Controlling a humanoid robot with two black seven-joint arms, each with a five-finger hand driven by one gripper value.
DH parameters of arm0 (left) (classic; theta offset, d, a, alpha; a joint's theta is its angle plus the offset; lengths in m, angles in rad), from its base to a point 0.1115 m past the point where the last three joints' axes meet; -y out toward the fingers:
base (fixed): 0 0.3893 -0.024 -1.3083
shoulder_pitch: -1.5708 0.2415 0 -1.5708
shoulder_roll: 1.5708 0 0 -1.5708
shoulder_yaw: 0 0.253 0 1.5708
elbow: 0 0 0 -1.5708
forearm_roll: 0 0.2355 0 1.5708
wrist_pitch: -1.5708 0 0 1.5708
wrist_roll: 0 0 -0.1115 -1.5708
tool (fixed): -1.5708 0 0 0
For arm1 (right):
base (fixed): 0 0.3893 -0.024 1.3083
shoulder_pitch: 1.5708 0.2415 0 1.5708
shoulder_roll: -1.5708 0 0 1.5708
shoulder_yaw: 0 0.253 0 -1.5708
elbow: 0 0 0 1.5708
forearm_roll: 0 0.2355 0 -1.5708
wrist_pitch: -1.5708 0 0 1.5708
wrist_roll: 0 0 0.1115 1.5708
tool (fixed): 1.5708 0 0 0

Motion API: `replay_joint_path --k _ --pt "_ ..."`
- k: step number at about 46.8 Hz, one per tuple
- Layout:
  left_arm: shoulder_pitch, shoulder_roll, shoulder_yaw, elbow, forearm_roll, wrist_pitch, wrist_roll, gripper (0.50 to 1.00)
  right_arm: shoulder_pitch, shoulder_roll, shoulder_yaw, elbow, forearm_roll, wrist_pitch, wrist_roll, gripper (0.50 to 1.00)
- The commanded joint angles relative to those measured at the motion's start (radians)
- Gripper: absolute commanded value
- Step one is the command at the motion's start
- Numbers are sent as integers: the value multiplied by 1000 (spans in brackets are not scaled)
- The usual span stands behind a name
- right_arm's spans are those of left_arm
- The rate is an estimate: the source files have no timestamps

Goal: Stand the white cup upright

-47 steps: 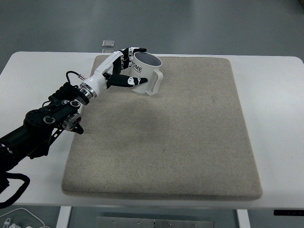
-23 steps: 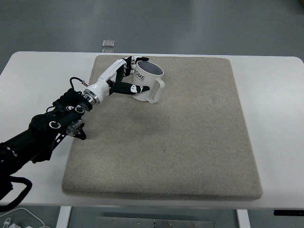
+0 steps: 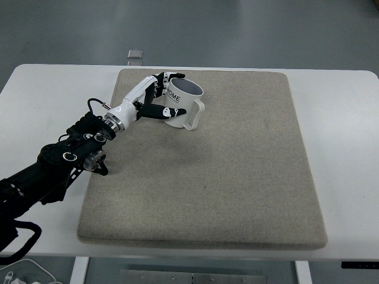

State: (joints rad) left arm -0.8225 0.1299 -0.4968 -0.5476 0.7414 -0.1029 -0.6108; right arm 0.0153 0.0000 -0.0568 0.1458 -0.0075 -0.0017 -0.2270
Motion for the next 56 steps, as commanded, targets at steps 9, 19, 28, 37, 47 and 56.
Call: replay_joint_path --k 9,19,28,37,47,56 --pt "6 2 0 -2 -5 0 0 863 0 0 0 0 0 0 0 930" --pt "8 11 -14 -3 -7 0 0 966 0 0 0 0 0 0 0 930" --pt "8 25 -17 -12 -8 -1 0 994 0 0 -2 0 0 0 0 930" --pt "8 34 -23 -28 -8 -5 0 994 0 0 -2 0 0 0 0 930" --pt "29 62 -49 -78 -8 -5 0 994 0 0 -2 0 0 0 0 930" --pt "29 93 -80 -121 -8 -5 0 996 0 0 -2 0 0 0 0 930"
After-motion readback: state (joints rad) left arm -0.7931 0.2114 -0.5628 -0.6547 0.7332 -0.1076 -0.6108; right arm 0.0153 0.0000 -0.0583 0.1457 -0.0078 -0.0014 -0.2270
